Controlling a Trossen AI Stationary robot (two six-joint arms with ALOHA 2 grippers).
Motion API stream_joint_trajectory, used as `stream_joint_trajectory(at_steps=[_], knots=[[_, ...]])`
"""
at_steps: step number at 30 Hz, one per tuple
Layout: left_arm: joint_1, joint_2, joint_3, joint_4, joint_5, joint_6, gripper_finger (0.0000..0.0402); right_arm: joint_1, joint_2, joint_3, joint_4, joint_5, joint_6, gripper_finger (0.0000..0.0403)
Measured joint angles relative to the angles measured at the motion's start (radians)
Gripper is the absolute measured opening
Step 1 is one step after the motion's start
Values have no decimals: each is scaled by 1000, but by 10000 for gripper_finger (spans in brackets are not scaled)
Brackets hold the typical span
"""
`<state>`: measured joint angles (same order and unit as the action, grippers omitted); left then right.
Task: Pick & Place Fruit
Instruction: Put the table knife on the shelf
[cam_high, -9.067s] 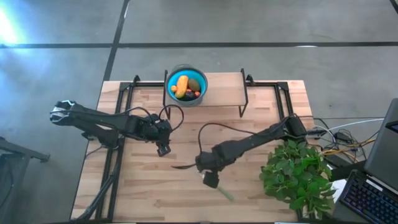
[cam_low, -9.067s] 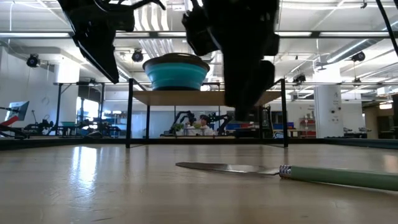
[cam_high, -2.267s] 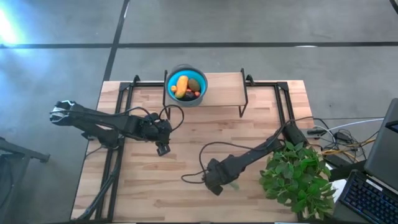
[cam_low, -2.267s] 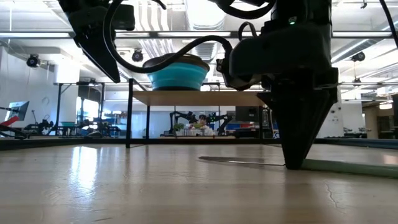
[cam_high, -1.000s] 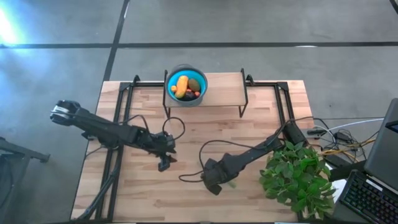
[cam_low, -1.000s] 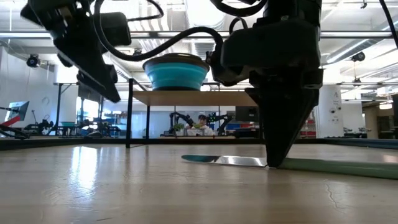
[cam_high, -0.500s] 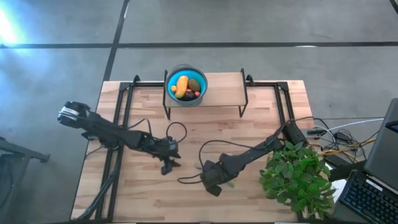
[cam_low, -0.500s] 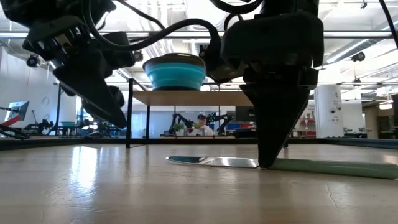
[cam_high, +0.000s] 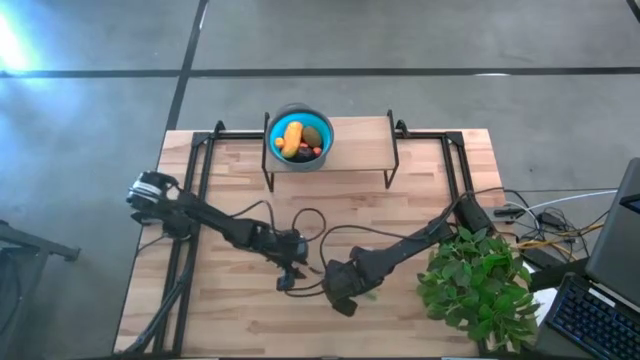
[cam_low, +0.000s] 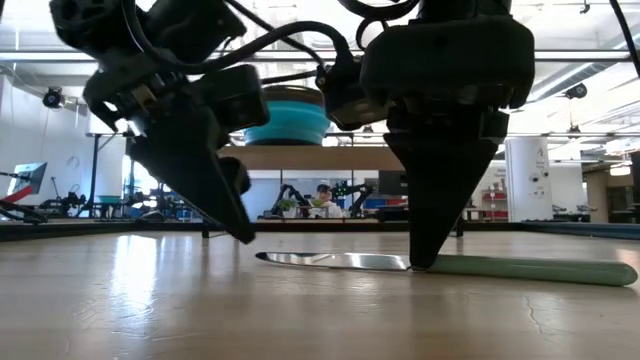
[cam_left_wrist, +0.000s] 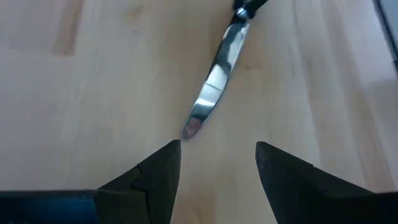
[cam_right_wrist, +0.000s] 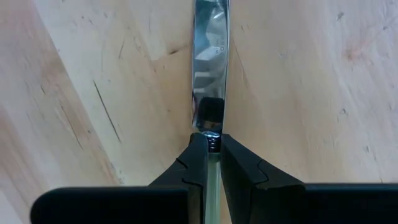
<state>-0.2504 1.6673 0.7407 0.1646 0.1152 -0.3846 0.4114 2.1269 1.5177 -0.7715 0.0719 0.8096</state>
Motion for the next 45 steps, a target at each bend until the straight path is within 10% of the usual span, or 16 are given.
stream_joint_trajectory(at_steps=[45], knots=[[33, 175, 141, -25, 157, 55, 146, -3, 2, -2, 29, 14, -49, 27]])
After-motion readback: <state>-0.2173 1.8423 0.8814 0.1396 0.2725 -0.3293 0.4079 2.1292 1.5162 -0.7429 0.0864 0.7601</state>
